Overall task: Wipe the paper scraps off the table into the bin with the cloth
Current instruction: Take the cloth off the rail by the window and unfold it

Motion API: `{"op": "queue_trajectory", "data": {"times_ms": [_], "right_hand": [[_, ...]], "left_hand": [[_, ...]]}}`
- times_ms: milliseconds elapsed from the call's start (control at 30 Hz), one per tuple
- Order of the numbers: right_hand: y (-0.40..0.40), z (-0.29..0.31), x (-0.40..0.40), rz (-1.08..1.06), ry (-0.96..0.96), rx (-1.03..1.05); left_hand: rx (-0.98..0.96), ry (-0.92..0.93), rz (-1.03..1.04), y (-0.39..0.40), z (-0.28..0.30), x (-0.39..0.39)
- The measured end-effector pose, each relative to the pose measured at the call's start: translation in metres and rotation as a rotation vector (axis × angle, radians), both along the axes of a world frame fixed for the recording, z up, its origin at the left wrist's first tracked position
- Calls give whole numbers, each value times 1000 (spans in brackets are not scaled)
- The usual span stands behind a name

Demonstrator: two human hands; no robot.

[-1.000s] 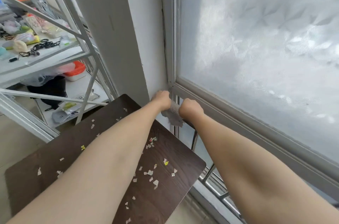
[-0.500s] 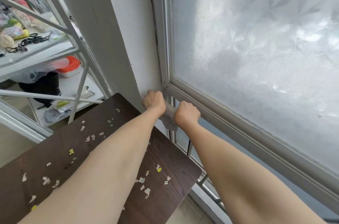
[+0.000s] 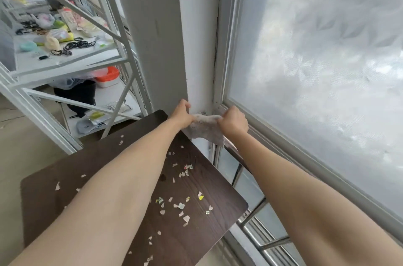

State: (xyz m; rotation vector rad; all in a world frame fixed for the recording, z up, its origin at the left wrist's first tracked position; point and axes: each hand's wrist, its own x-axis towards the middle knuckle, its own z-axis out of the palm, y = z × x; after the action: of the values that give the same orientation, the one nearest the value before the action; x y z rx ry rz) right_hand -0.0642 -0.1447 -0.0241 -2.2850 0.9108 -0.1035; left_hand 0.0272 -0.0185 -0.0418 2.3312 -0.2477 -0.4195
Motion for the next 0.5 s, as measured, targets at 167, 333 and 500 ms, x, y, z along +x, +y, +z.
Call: {"op": "queue_trajectory", "data": {"times_ms": [167,333,500], "right_hand": [[39,30,6,100,-104,115],[86,62,13,229,-156,230],[131,88,26,381,-110,183]], "left_hand": [[-153,93,-8,62,40,-1],[-166,100,49,129,74,-7],[-6,-62,-25,197,105,-13]]}}
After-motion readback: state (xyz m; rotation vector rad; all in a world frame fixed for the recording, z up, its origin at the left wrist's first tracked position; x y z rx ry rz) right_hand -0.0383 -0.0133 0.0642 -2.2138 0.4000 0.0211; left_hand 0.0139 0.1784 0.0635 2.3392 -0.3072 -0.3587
